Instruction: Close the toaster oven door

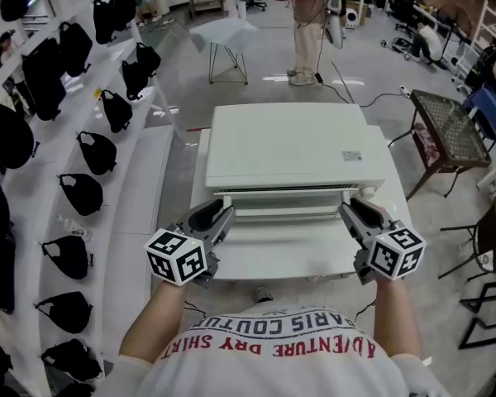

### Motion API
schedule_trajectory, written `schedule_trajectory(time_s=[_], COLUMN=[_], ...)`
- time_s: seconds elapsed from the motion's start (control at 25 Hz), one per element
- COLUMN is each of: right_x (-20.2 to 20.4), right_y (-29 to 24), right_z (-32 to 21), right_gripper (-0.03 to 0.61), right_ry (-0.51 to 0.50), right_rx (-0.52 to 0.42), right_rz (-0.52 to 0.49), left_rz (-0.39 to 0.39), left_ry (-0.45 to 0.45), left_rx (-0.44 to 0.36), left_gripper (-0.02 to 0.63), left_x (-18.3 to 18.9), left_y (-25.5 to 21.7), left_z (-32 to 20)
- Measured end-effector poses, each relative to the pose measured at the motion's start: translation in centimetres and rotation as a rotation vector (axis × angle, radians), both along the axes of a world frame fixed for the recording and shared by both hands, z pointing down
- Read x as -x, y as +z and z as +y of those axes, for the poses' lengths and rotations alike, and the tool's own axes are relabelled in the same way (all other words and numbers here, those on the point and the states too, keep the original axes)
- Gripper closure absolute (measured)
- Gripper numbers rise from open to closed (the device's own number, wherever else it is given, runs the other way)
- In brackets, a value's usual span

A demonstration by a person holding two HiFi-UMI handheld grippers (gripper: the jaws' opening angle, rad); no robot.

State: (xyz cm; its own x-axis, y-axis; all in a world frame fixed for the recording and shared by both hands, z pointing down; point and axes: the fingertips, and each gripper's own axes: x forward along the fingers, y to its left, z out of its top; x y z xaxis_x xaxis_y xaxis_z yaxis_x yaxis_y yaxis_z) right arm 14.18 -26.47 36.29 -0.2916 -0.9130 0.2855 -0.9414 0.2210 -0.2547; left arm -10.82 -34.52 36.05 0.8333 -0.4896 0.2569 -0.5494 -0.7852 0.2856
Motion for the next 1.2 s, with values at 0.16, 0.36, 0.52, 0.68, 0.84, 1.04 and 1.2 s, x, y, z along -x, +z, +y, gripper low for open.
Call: schedule_trajectory(time_s=[0.16, 0.36, 0.52, 0.68, 0.84, 1.04, 1.2], right_x=[-0.2, -0.4, -0.4, -0.2, 0.5, 2.5, 5.2], right_y=[-0.2, -0.5, -0.5, -0.6, -1.3, -3.7, -5.4], right_z=[-0.6, -0.8, -1.0, -1.0, -0.9, 1.2, 3.9], right_gripper=[0.469, 0.469, 0.471, 0.469, 0.431, 0.397, 0.463], right_ry=[0.0, -0.007, -0.006, -0.006, 0.006, -0.06, -0.158], right_rx=[-0.006, -0.002, 0.0, -0.001, -0.067, -0.171, -0.241], right_rz=[-0.003, 0.008, 0.025, 0.041, 0.089, 0.035, 0.042], left_rz=[0.004, 0.013, 0.017, 0.002, 0.026, 0.101, 0.085], left_ry=[-0.003, 0.007, 0.011, 0.007, 0.017, 0.008, 0.048], left_rx=[0.0, 0.008, 0.011, -0.008, -0.02, -0.003, -0.083], left_gripper=[0.476, 0.474, 0.471, 0.472, 0.427, 0.408, 0.435], left_x=[-0.2, -0.5, -0.5, -0.3, -0.1, 0.1, -0.5], left_y=[-0.2, -0.4, -0.4, -0.5, -1.1, -2.6, -4.3], left_z=[-0.6, -0.8, -1.1, -1.1, -0.6, 1.5, 5.0])
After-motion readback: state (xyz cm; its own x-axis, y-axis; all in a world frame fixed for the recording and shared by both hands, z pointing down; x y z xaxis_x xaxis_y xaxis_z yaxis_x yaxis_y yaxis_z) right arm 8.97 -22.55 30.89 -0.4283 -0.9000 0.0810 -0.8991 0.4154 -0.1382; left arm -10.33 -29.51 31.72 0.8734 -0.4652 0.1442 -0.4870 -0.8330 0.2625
